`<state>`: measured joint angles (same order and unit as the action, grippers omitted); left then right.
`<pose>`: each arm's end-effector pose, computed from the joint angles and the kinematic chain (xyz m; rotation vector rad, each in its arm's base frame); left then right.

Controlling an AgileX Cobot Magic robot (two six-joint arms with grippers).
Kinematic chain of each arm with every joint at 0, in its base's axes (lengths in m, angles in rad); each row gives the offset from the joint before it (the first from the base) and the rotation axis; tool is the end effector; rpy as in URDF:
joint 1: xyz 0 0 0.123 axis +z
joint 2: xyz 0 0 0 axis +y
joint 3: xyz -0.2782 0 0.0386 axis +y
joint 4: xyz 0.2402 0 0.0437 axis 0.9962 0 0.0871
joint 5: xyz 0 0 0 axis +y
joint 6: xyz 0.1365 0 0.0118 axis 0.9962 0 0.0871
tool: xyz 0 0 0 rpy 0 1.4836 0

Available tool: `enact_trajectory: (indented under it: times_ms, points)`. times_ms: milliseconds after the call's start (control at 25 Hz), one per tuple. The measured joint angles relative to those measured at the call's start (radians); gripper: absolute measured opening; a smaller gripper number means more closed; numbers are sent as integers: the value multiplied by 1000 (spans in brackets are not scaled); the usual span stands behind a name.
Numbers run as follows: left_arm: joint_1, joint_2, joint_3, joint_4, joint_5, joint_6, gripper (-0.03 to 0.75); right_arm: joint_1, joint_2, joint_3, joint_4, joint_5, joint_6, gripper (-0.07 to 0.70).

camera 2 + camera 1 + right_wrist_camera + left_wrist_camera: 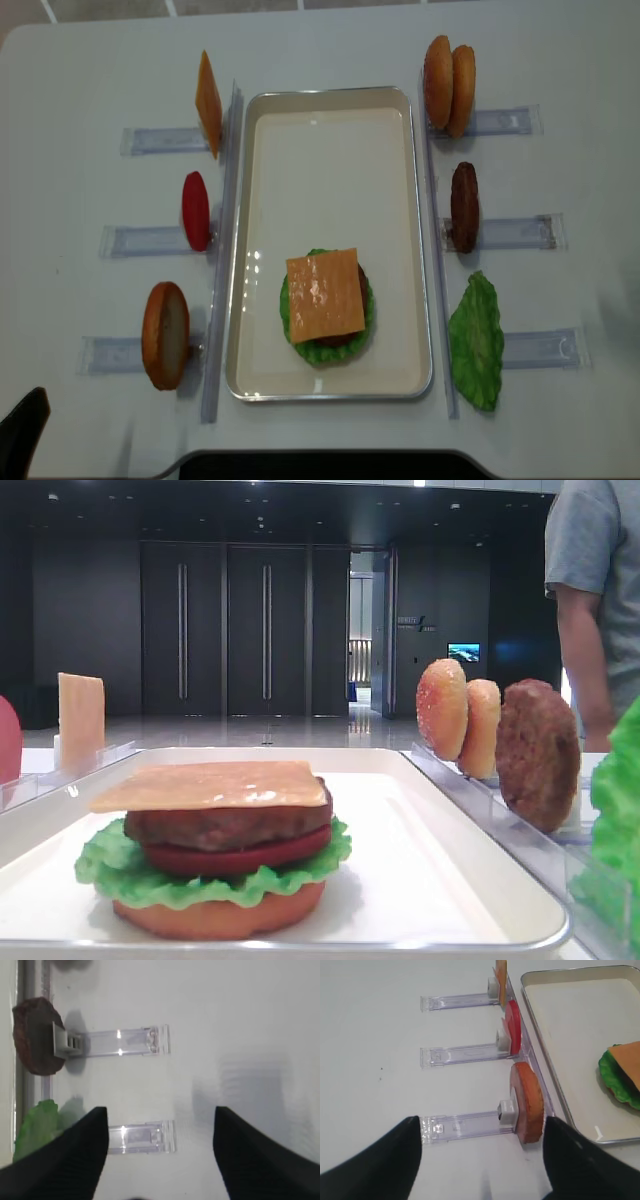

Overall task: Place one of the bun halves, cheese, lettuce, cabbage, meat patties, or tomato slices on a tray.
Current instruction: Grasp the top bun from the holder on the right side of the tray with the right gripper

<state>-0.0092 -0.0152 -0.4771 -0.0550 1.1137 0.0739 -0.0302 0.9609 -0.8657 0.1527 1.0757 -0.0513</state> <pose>0.0300 -0.0070 0.2397 0.0915 2.1018 -0.0277 0.1801 0.0129 0.2741 0.0240 2.6443 0.1749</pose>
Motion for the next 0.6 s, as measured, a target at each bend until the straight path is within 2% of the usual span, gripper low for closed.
enact_trajectory:
  times_ms: [600]
  points:
    - [0, 0, 0, 0, 0, 0, 576, 0, 450, -448, 0, 87, -77, 420]
